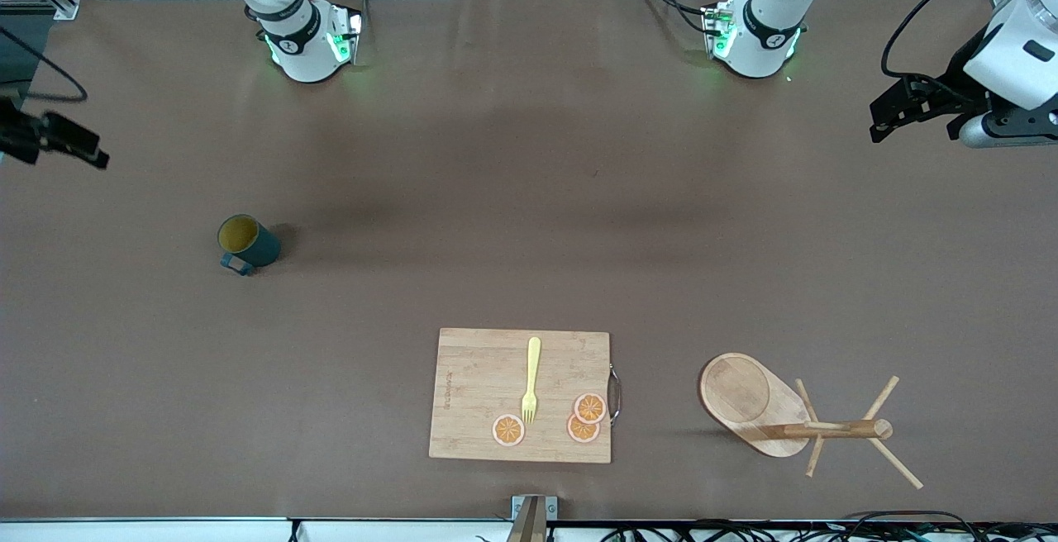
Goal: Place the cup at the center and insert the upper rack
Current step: 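Move the right gripper down toward the teal mug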
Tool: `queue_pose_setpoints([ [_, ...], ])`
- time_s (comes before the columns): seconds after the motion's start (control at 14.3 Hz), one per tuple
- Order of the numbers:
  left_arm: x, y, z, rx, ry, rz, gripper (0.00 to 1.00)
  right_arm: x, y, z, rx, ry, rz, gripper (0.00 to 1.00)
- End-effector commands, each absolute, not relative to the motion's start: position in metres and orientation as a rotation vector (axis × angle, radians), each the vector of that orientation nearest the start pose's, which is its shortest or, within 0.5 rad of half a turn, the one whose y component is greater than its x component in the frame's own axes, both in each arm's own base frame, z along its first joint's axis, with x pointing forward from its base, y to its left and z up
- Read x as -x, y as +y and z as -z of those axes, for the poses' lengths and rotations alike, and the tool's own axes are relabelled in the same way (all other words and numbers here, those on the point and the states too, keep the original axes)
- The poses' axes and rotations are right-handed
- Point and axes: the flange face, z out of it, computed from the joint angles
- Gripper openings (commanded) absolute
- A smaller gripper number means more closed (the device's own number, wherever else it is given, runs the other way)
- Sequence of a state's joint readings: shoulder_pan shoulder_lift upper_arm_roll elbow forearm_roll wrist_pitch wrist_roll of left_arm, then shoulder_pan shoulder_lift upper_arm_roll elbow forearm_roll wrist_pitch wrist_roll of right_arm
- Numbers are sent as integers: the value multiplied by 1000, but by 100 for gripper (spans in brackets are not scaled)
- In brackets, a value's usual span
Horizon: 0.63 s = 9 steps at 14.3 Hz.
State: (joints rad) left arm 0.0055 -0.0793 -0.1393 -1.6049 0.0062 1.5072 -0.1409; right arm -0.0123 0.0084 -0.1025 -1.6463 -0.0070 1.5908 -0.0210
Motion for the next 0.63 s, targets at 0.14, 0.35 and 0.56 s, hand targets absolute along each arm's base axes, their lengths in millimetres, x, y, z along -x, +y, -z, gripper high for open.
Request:
queue_pose_setpoints([
  [0.14,-517,-72,-647,3119,-16,-35,100,-588,-80,-467,3119,115,-277,100],
  [0.35,-518,-71,-643,3118,-16,-45,100,-573,-77,-410,3109,108,-297,100],
  [0.56,-518,-68,-643,3119,-25,-42,100,-551,-74,-370,3113,10,-239,100],
])
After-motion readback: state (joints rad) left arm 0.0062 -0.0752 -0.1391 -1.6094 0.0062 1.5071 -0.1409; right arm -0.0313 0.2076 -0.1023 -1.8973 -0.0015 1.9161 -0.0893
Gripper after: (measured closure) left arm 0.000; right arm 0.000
